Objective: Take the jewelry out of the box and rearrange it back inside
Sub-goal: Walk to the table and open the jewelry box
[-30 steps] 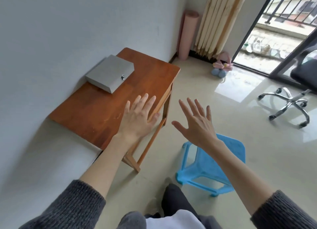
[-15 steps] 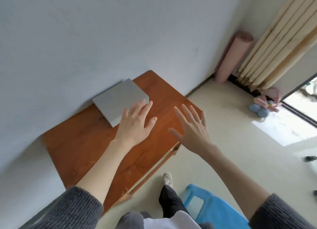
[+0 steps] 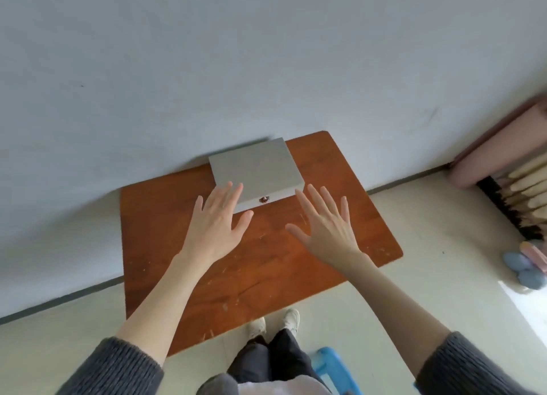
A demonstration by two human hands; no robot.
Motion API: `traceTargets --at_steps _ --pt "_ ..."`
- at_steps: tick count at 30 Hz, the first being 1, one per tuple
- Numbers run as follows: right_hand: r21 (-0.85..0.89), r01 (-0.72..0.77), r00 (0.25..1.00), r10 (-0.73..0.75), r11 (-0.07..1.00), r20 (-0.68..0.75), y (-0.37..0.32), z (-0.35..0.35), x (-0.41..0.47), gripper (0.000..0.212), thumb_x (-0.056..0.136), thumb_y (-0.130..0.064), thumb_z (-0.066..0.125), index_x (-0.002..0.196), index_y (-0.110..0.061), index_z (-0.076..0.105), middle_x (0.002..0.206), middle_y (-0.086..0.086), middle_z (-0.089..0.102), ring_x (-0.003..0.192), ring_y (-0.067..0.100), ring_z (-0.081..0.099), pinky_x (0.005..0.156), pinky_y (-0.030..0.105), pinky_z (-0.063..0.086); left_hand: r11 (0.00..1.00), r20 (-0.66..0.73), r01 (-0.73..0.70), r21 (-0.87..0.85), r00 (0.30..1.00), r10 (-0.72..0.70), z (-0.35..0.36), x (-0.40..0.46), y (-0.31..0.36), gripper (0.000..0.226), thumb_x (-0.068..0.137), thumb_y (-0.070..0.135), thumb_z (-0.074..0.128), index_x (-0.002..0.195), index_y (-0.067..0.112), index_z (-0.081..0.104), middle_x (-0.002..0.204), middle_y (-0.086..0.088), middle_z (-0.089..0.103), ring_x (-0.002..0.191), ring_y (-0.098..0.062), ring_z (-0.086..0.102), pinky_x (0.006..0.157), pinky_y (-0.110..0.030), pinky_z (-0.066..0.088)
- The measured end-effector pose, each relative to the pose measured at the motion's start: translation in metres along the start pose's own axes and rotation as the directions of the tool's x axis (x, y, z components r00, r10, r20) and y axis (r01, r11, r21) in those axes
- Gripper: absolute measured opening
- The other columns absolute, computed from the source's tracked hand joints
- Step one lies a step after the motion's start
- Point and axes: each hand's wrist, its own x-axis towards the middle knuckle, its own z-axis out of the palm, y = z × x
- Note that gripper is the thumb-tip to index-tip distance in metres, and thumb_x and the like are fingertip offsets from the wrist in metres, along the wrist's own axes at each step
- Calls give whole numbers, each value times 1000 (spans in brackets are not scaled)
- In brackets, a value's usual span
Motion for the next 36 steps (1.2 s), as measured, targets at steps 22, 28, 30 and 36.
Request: traceTargets --at_steps 22,28,30,36 --pt "340 88 988 -127 936 93 56 62 99 81 93 -50 42 149 -14 -3 159 3 3 146 19 -2 117 33 4 769 -38 423 -479 865 -500 102 32 -4 93 86 51 52 147 18 -10 158 -1 -1 145 -21 7 115 -38 15" --pt "580 112 993 -70 807 -94 58 94 111 72 92 -41 51 148 -14 14 150 4 35 137 24 33 110 37 34 752 -233 296 -589 828 -509 130 43 -12 85 87 39 59 148 18 4 155 0 20 141 -17 23 112 -32 25" --pt "586 154 984 -72 795 -161 59 100 110 69 91 -38 54 146 -14 20 144 4 42 131 22 41 104 33 37 743 -275 254 -619 817 -507 137 43 -15 82 87 38 59 148 17 8 151 0 29 138 -17 30 111 -32 28" --pt "579 196 973 -82 792 -217 64 109 75 59 92 -37 53 141 -15 29 132 5 53 121 26 50 97 35 43 777 -349 200 -597 807 -476 158 11 -3 76 89 37 56 148 18 11 148 0 35 135 -18 36 110 -36 33"
